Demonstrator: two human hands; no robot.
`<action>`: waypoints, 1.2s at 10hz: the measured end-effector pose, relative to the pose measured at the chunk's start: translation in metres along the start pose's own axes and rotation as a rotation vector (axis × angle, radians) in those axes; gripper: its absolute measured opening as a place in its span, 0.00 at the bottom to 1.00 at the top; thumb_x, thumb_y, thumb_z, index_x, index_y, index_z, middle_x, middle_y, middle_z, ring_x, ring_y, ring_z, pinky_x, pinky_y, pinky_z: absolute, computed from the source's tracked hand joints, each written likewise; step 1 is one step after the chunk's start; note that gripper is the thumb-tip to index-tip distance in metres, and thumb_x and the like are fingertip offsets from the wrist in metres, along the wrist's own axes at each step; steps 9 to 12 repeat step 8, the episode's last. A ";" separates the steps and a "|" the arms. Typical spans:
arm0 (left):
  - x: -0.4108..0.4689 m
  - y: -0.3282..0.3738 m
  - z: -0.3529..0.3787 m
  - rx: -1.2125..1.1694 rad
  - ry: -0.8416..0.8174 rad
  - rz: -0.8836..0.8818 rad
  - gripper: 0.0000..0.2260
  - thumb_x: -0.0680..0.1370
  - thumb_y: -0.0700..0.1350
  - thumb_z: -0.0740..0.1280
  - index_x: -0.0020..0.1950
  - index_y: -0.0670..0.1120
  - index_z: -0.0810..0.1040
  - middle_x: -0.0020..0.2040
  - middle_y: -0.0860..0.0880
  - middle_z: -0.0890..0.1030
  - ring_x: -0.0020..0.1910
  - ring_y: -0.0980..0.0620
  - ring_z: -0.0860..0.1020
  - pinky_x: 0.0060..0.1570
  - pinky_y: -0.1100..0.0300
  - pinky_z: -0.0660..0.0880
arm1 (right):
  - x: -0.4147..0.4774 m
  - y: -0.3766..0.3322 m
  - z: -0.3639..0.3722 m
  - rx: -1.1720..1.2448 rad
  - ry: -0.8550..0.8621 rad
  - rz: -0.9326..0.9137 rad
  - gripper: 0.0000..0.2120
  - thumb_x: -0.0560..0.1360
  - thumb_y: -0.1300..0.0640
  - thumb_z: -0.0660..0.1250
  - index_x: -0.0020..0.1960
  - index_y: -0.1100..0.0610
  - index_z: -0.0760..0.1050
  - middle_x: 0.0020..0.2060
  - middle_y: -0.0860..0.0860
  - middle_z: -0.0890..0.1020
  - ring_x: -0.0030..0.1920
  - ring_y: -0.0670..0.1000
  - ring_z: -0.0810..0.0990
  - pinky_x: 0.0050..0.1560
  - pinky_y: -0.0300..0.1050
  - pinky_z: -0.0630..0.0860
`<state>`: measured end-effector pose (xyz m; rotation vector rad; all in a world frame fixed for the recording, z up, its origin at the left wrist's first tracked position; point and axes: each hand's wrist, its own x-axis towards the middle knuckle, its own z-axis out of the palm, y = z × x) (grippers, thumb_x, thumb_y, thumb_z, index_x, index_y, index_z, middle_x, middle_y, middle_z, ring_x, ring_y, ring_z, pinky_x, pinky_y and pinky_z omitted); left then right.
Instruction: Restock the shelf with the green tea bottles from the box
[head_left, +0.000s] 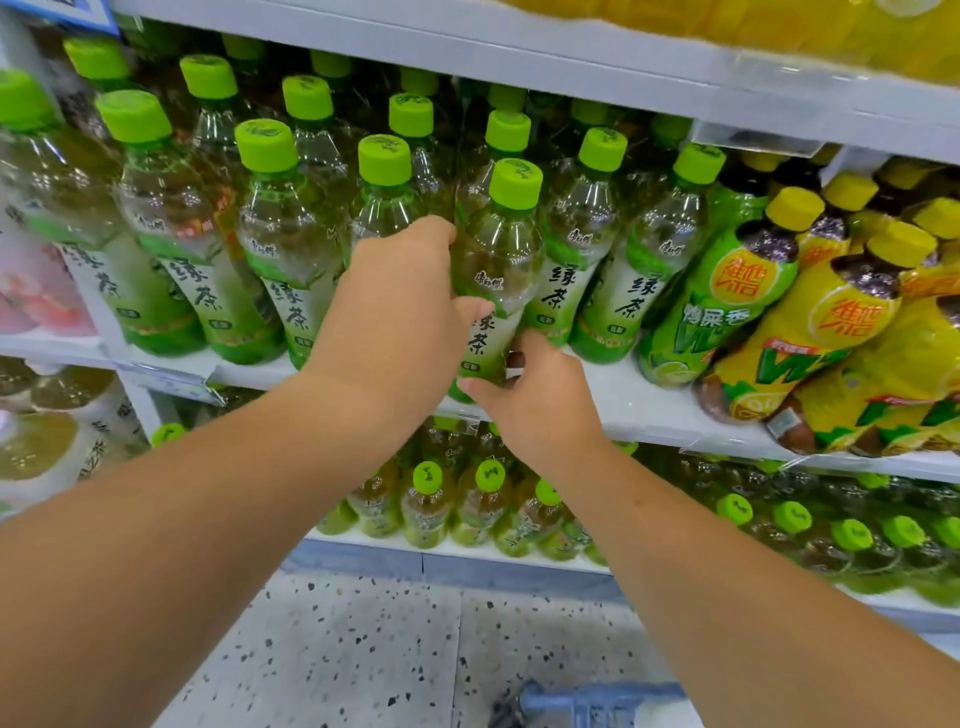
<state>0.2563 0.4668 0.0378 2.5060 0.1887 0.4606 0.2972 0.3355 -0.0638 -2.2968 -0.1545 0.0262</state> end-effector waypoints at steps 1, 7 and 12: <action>0.000 -0.001 -0.005 -0.019 0.010 0.031 0.22 0.76 0.52 0.73 0.68 0.47 0.76 0.44 0.51 0.84 0.41 0.54 0.79 0.37 0.69 0.65 | 0.001 0.003 0.000 0.037 -0.016 0.043 0.14 0.69 0.46 0.77 0.50 0.51 0.80 0.43 0.44 0.83 0.40 0.47 0.82 0.40 0.43 0.78; -0.008 0.005 -0.012 -0.166 0.004 -0.107 0.17 0.81 0.55 0.65 0.65 0.46 0.77 0.45 0.55 0.82 0.44 0.54 0.78 0.45 0.60 0.71 | -0.006 -0.018 -0.013 -0.095 -0.151 0.124 0.23 0.76 0.41 0.68 0.61 0.56 0.72 0.53 0.52 0.80 0.51 0.55 0.78 0.52 0.51 0.77; -0.018 0.006 -0.019 -0.249 -0.001 -0.136 0.17 0.83 0.56 0.59 0.62 0.46 0.77 0.44 0.57 0.80 0.43 0.58 0.77 0.39 0.62 0.70 | -0.013 -0.024 -0.020 -0.055 -0.172 0.140 0.24 0.75 0.38 0.66 0.63 0.54 0.71 0.51 0.49 0.77 0.50 0.53 0.76 0.51 0.49 0.75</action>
